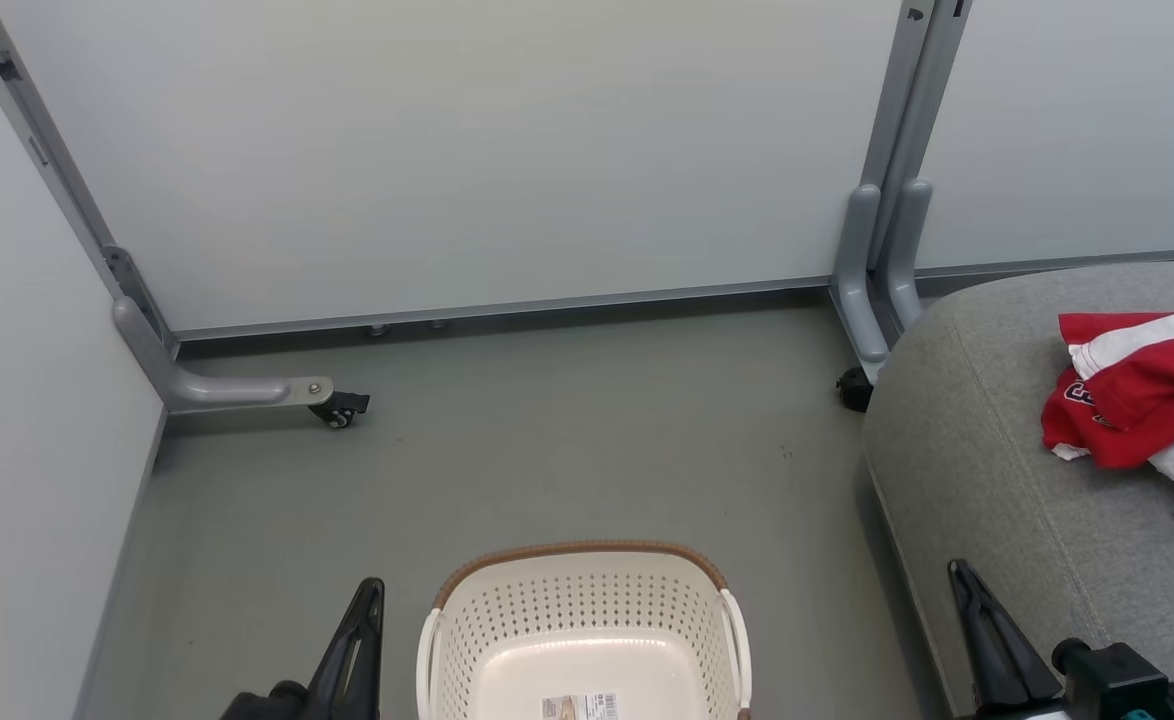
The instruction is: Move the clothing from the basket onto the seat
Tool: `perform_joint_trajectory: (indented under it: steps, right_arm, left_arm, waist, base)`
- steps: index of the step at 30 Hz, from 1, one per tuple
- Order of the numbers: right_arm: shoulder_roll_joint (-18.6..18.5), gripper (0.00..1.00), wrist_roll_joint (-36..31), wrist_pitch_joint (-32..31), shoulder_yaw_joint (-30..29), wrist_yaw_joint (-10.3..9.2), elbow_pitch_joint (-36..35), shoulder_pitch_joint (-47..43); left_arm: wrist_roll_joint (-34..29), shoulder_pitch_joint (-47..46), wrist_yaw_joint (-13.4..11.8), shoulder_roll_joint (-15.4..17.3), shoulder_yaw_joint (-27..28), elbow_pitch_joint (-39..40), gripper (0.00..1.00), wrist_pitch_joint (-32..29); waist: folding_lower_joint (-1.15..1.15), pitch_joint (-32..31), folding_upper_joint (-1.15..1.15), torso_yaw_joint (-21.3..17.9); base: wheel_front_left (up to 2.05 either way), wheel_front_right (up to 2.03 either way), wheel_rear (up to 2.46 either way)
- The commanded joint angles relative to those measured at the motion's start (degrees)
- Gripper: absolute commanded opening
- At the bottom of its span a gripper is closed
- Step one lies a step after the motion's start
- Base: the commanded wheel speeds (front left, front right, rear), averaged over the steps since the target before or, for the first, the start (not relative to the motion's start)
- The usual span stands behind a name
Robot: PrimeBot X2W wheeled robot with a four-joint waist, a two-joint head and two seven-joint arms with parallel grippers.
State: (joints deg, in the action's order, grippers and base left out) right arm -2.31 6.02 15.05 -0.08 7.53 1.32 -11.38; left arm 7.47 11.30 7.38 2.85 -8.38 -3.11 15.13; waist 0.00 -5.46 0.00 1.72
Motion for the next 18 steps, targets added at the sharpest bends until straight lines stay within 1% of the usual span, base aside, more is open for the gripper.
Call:
perform_joint_trajectory:
  steps: [1, 10, 18]
  right_arm:
    - [-0.1, 0.0, 1.9, -0.3, 0.0, 0.0, -0.3, 0.2]
    - [-0.8, 0.0, 13.1, -2.3, 0.0, -0.01, 1.3, 2.5]
    - [-1.2, 0.0, 21.6, -3.9, -0.1, -0.01, 2.5, 4.2]
  left_arm:
    - [1.9, -0.1, -0.1, 0.1, 0.1, 0.5, 0.0, -0.2]
    - [12.9, -2.3, -0.2, 0.8, 1.1, -0.8, 0.0, -2.2]
    - [21.4, -4.1, 0.0, 1.2, 1.9, -2.2, 0.0, -3.8]
  waist:
    - [0.0, 0.1, 0.0, 0.0]
    - [0.0, 0.5, 0.0, -0.1]
    - [0.0, 0.8, 0.0, -0.2]
  base:
    - [0.0, 0.0, 0.0]
    - [0.0, 0.0, 0.0]
    - [0.0, 0.0, 0.0]
